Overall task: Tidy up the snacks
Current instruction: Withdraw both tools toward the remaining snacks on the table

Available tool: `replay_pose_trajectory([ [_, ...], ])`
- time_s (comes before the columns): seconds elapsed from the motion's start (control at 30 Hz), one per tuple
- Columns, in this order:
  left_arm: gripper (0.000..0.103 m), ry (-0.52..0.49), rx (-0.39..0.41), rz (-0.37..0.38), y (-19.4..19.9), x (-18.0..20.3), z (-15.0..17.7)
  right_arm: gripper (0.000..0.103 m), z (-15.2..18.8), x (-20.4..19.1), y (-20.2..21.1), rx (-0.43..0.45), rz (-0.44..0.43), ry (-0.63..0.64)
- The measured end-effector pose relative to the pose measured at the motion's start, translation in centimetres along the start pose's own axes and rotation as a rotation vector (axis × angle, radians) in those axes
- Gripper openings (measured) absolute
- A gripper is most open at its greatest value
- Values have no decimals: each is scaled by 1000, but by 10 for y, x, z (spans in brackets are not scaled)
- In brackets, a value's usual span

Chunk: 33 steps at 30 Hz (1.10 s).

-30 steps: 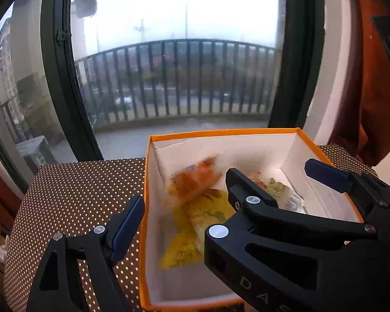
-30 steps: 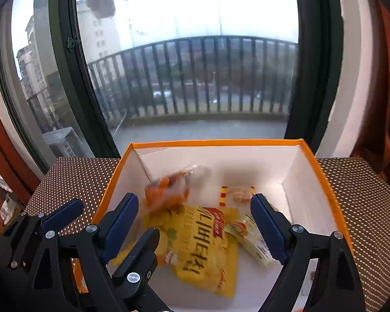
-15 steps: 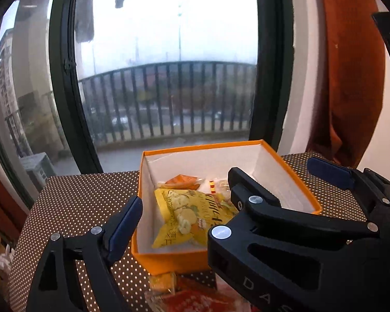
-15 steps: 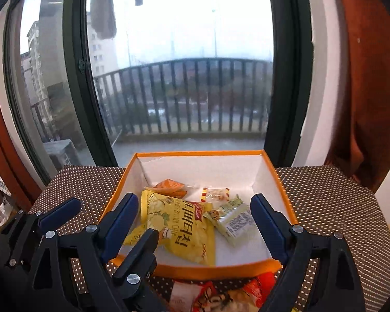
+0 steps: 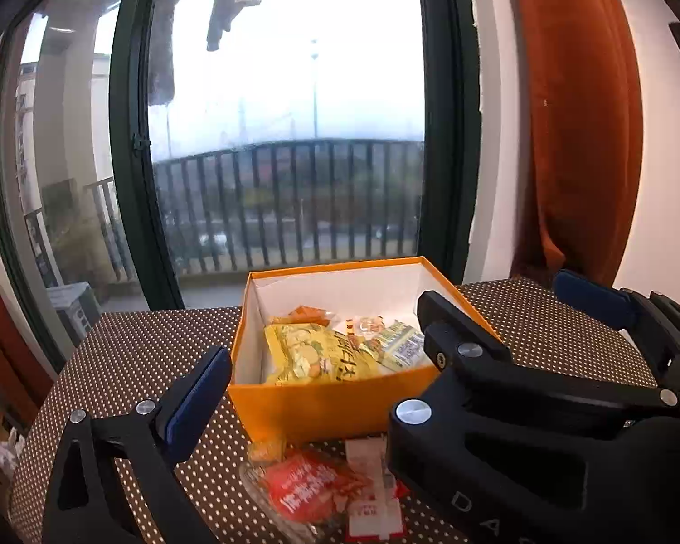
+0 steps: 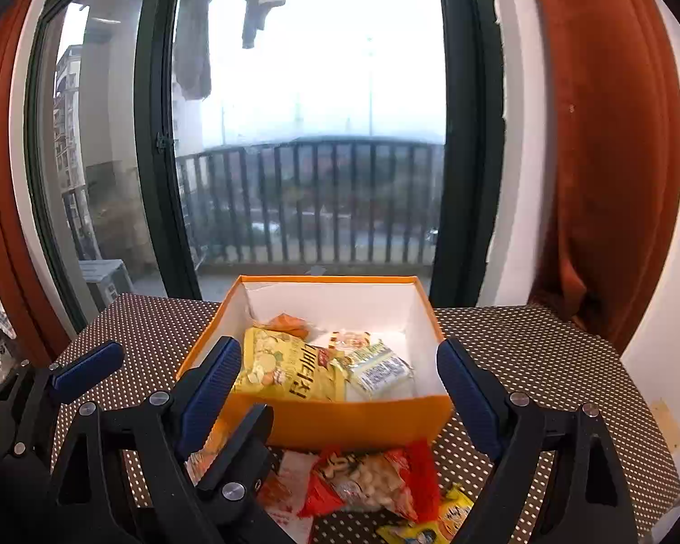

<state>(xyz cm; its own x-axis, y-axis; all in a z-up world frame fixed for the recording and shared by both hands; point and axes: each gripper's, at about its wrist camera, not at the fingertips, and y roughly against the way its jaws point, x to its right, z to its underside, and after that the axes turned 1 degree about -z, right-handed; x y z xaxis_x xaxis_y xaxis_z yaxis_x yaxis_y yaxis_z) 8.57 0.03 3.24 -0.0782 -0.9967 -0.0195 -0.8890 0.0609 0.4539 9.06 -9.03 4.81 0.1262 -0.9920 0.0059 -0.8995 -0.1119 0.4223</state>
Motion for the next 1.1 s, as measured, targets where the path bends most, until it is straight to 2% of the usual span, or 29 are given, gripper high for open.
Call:
replay_pose_trajectory([
  [0.33, 103, -26, -23, 3, 15, 18, 45, 95, 44, 8, 22, 7, 54, 30],
  [0.53, 103, -21, -82, 7, 3, 30, 76, 95, 75, 20, 12, -59, 66, 21],
  [0.77, 103, -62, -162, -15, -23, 49, 107, 95, 112, 39, -16, -162, 77, -13],
  [1.1, 102, -68, -256, 23, -51, 63, 144, 95, 157, 65, -55, -288, 111, -47],
])
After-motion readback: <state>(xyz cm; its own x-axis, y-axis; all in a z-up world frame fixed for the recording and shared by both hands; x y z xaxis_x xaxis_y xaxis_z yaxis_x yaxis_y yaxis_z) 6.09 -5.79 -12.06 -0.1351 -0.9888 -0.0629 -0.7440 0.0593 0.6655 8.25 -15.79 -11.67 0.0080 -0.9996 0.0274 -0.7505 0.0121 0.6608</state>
